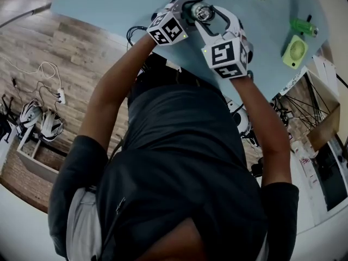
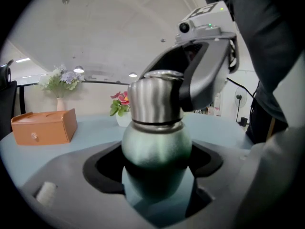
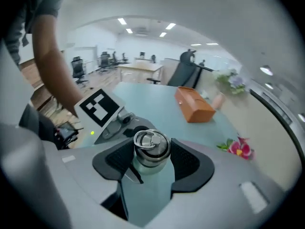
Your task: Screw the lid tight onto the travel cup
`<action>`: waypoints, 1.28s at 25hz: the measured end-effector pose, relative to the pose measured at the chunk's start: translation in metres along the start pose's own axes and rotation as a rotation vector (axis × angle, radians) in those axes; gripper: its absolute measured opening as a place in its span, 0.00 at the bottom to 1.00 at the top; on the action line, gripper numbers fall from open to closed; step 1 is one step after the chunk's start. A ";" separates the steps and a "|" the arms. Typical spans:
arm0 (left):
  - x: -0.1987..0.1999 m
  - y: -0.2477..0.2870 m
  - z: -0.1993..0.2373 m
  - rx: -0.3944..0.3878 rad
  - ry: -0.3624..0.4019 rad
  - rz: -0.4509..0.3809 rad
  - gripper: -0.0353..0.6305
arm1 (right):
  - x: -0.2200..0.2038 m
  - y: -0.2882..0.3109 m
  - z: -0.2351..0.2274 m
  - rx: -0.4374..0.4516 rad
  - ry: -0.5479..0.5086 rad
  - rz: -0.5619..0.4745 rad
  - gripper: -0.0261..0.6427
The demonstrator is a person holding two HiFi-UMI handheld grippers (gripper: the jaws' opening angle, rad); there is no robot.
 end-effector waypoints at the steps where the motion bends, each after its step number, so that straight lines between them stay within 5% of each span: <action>1: 0.000 0.000 0.000 0.001 0.001 -0.001 0.70 | 0.000 0.000 0.000 -0.064 0.047 -0.012 0.40; 5: 0.000 0.000 0.001 0.002 0.000 -0.002 0.70 | 0.000 0.001 0.002 -0.187 0.098 -0.036 0.40; 10: -0.001 0.000 0.000 0.003 0.000 -0.001 0.70 | -0.003 -0.001 0.003 -0.169 0.082 -0.027 0.40; 15: 0.001 0.002 0.000 0.000 -0.003 -0.001 0.70 | -0.001 -0.010 0.005 0.054 -0.026 0.037 0.42; 25: -0.001 0.004 0.000 -0.001 -0.004 0.000 0.70 | 0.004 -0.011 0.002 0.649 -0.801 0.231 0.43; 29: -0.001 0.004 -0.001 -0.003 -0.002 -0.001 0.70 | -0.003 -0.003 0.004 0.695 -0.953 0.262 0.38; 32: 0.000 0.005 -0.001 -0.004 -0.002 0.000 0.70 | -0.003 -0.003 0.002 0.675 -0.901 0.238 0.38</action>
Point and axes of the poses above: the fingertips, and each gripper's own axes: y forward along the fingers, z to its left, x out of its top, the point moved 2 cm from there along -y, backward along the fingers, and after that the axes turned 6 degrees about -z, right-handed, at the moved point
